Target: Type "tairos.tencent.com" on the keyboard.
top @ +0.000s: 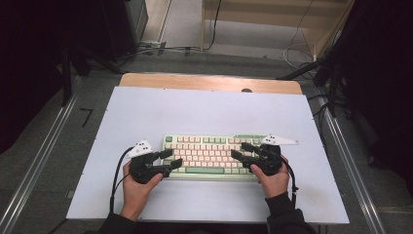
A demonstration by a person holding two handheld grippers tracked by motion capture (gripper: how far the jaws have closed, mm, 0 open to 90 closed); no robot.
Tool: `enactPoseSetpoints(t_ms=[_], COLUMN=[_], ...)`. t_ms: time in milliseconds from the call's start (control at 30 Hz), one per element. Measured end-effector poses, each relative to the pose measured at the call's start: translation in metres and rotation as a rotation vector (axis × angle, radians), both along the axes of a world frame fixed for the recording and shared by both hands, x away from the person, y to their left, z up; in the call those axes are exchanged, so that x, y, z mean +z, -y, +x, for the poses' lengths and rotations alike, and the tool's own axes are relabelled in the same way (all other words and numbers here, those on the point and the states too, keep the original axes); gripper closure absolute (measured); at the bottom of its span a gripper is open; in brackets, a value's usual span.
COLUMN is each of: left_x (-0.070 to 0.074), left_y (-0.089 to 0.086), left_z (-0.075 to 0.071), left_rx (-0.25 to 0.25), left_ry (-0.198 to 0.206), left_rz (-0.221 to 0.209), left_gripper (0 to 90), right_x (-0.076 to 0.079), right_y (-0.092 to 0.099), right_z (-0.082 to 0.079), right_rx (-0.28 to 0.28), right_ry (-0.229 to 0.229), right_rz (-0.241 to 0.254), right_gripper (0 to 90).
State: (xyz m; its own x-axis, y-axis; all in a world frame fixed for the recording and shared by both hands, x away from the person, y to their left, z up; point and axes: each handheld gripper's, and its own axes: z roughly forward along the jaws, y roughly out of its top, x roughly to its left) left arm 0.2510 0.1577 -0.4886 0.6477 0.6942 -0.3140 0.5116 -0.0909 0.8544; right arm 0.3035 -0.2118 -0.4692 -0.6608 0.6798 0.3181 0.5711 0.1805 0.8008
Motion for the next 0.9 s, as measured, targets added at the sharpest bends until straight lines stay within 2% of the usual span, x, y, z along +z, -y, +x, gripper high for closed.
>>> enactPoseSetpoints(t_ms=[167,333,400,767,900], left_x=[-0.001,-0.003,-0.004,-0.007,-0.009], left_y=[0.009,0.011,0.012,0.031,0.036], left_z=[0.002,0.006,0.007,0.015,0.017], left_rx=[-0.010,-0.043,-0.058,-0.107,-0.116], left_ry=[0.004,0.002,-0.002,-0.001,-0.016], left_rz=[0.000,0.006,0.009,0.093,0.125], left_gripper=[54.4,83.0,90.0,90.0,90.0], right_x=[-0.002,-0.003,-0.003,-0.005,-0.005], right_y=[0.005,0.008,0.009,0.012,0.015], right_z=[-0.001,-0.002,-0.003,-0.008,-0.010], right_rx=[-0.020,-0.035,-0.037,-0.052,-0.061], right_ry=[-0.006,-0.010,-0.010,-0.015,-0.015], right_rz=[-0.004,-0.012,-0.018,-0.035,-0.035], right_gripper=[36.7,36.7,36.7,36.7,36.7])
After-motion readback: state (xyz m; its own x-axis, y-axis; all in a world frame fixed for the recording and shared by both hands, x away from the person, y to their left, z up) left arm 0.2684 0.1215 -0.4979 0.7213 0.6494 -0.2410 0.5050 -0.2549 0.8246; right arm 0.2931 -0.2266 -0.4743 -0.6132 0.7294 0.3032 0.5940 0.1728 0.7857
